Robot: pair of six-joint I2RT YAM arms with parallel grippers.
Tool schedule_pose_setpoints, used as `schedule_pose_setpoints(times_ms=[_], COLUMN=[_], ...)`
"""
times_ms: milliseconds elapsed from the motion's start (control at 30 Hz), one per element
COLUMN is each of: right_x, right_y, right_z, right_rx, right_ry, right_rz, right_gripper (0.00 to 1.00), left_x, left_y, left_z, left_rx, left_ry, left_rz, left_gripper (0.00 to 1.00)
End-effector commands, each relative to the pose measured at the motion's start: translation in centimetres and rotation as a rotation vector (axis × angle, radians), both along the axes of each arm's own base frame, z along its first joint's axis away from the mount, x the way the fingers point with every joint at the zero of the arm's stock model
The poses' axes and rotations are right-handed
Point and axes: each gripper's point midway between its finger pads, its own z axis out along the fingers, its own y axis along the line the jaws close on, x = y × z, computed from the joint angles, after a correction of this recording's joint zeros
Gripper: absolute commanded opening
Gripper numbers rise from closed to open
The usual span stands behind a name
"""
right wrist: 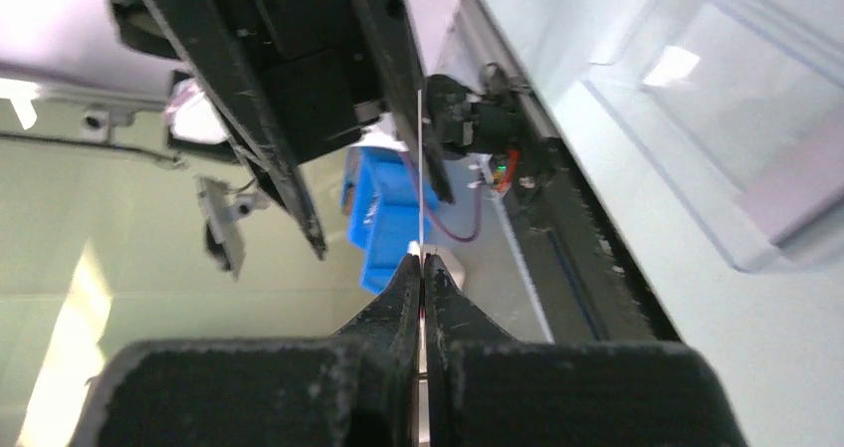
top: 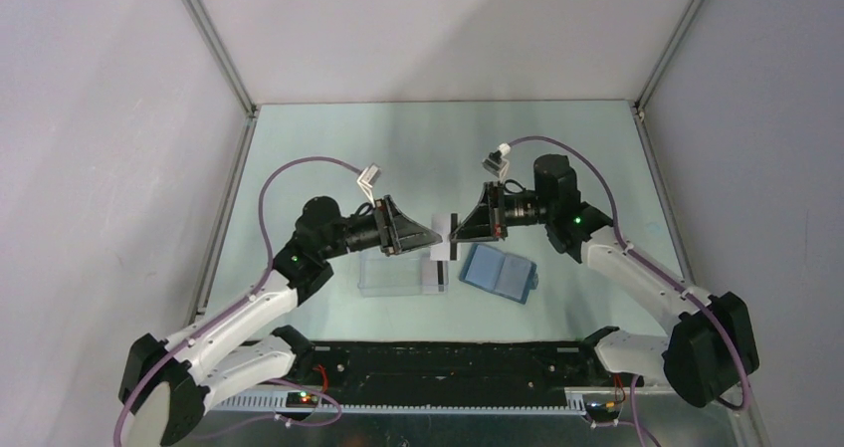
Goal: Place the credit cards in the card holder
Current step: Insert the credit card into the card holder.
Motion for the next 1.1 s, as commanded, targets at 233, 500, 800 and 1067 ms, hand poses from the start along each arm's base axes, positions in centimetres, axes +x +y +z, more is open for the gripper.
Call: schedule_pose_setpoints(times_ms=[233, 500, 800, 1067], right_x=[3.8, 4.0, 3.8, 4.3], right_y=[-9.3, -13.9, -14.8, -14.9], right_z=[-9.5, -14.8, -18.6, -20.9], right_rx=[-0.337, -0.490, -0.502, -0.520], right_ry=[0.086, 0.164, 0.233, 0.276], right_rz=[-0.427, -0.575, -0.600, -0.605], right_gripper=[0.00, 0.00, 0.00, 0.00], left_x=[4.7, 7.8, 7.4, 7.1], left_y=[-2.4, -5.3, -8.1, -8.8], left_z=[-5.5, -9.5, -14.7, -18.6], left_rx=[0.126, 0.308, 0.634, 0.695], left_ry=[0.105, 0.137, 0.158, 0.274], left_rz=[0.080, 0.135, 0.138, 0.139], left_gripper=[0.54, 0.45, 0.42, 0.40])
